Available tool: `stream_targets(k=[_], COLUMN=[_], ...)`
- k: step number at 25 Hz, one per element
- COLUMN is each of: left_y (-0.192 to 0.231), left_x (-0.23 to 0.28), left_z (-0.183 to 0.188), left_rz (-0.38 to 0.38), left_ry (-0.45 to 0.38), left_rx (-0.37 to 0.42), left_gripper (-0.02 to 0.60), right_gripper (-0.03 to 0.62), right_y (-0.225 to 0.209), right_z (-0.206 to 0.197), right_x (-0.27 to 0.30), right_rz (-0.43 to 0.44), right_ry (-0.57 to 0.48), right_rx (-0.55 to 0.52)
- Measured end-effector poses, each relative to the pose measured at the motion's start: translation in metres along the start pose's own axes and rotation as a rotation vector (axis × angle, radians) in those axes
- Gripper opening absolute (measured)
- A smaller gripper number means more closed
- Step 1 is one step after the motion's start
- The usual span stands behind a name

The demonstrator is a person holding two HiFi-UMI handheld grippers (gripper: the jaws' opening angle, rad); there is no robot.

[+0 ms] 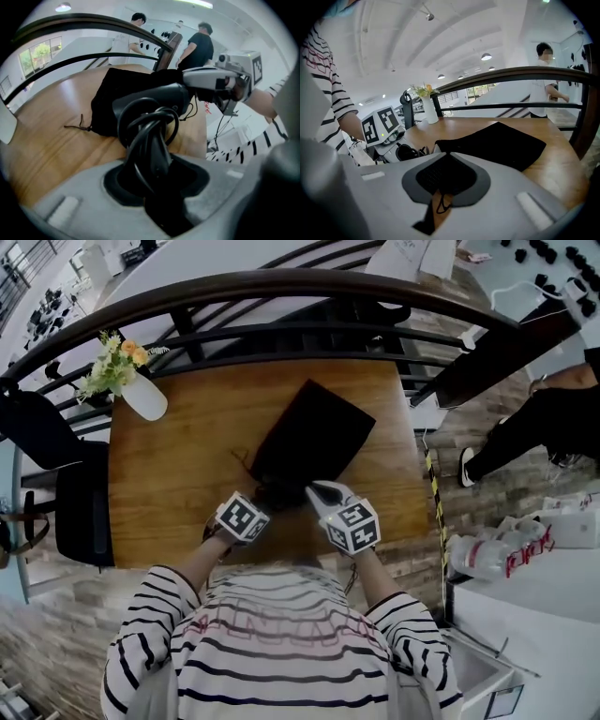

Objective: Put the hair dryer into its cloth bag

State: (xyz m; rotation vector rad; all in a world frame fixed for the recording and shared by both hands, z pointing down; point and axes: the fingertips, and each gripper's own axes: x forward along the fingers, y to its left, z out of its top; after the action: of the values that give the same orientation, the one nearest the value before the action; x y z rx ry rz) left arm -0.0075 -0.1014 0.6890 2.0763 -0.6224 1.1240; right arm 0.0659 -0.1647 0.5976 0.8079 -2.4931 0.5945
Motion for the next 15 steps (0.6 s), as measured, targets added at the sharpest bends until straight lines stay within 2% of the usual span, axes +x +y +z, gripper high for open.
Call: stream_targets(k=[15], left_y=[-0.01], left_x=[0.025], left_z=[0.058], left_rz=[0.008], left_ry=[-0.052], left_rx=[-0.087], left_gripper=[0.15], right_gripper=[0.015], right_y=[-0.001], right_z=[0.003], right_x=[-0.018], right_rz=[0.022], right_ry=[-0.051], right_rx=[0.005])
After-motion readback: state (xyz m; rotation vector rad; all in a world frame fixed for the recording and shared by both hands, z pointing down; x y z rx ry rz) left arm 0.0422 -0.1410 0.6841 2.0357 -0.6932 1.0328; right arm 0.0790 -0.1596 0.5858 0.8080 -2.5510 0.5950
